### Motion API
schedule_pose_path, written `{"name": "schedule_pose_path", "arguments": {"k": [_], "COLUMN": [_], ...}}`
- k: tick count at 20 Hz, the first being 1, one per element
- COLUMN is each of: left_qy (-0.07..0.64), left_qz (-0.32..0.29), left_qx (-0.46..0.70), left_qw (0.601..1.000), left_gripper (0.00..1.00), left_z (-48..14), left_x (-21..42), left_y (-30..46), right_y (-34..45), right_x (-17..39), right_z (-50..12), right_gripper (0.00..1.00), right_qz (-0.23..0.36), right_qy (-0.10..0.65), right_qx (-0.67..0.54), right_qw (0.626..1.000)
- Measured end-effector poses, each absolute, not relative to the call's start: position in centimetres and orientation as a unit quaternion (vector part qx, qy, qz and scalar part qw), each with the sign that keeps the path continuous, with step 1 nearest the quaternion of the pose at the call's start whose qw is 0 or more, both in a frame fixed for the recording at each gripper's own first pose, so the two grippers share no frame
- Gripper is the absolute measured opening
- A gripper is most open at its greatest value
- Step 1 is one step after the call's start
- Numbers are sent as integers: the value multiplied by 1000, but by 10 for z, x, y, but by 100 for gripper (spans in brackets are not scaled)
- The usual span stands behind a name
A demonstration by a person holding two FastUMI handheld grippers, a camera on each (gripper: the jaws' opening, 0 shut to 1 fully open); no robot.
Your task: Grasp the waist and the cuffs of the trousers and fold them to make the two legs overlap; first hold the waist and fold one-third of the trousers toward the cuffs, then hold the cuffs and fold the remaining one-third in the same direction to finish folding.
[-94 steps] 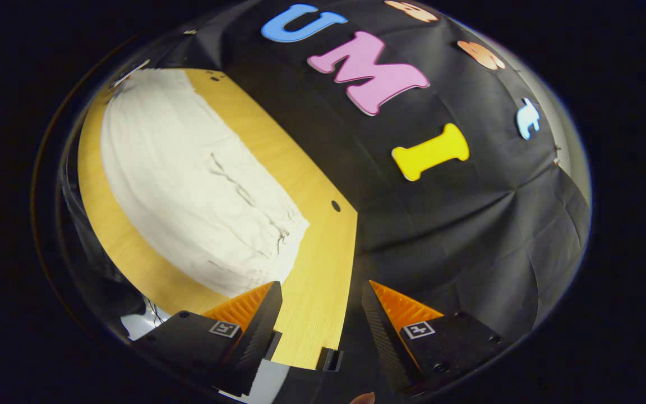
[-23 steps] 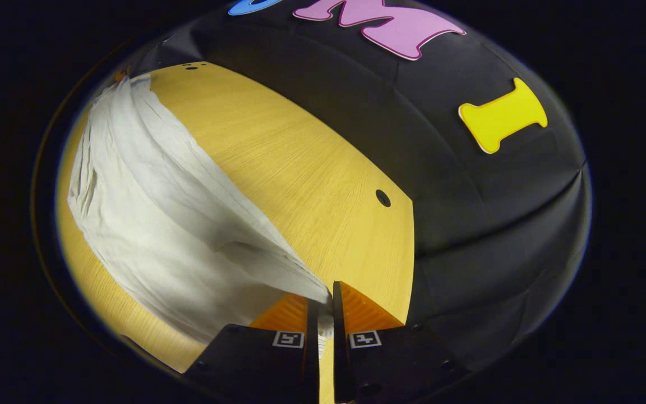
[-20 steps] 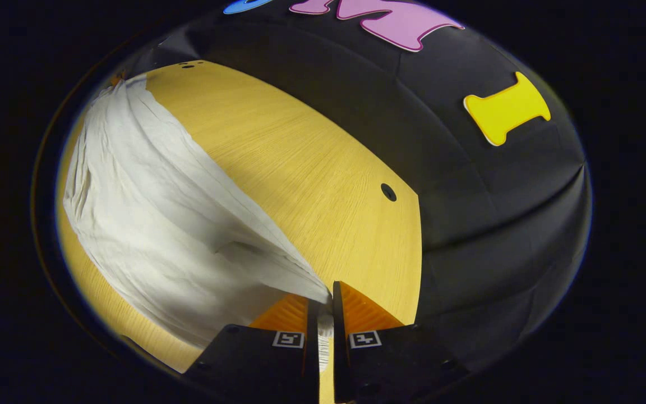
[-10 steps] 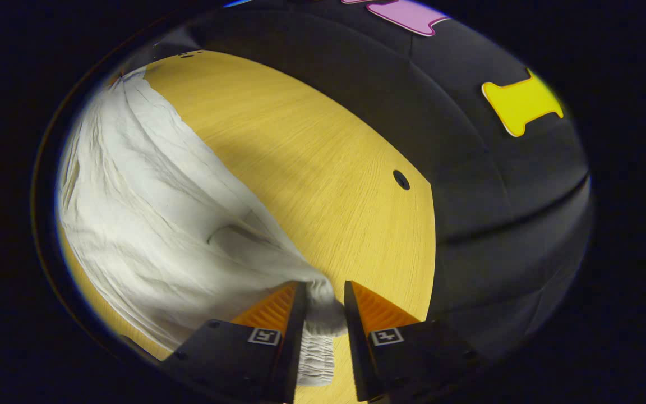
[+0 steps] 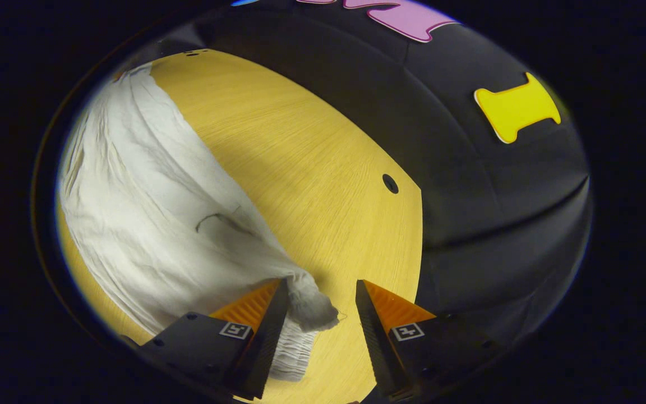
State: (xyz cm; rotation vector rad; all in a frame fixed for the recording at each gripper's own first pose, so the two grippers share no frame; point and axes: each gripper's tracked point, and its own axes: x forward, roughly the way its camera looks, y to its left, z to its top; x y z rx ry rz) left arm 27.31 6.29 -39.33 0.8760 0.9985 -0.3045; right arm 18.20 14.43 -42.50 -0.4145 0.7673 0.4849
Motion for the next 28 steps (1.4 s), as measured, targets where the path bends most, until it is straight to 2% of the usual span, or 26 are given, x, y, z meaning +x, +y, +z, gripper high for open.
{"name": "schedule_pose_path", "arguments": {"k": [4,8,15,17,19,21,23,28], "left_qy": [446,423,370,371,372,371,365,337], "left_qz": [-158,-137,-89,-81,-70,-67,-61,-46], "left_qx": [451,538,644,625,575,504,435,231], "left_qw": [757,716,663,683,725,777,821,912], "left_gripper": [99,99,98,98,98,97,96,96], "left_z": [-379,-365,-320,-317,-314,-317,-319,-312], "left_x": [270,276,289,282,266,245,224,181], "left_y": [74,100,137,141,140,129,115,85], "right_y": [132,81,69,86,109,132,149,170], "right_x": [179,169,131,112,92,73,61,52], "right_z": [-426,-431,-401,-393,-386,-382,-382,-388], "right_gripper": [75,75,75,75,76,74,77,77], "right_qz": [245,190,117,107,96,84,65,15], "right_qy": [359,384,403,412,427,442,450,461], "right_qx": [-231,-259,-116,-40,53,144,220,362], "right_qw": [871,866,900,904,898,881,863,810]}}
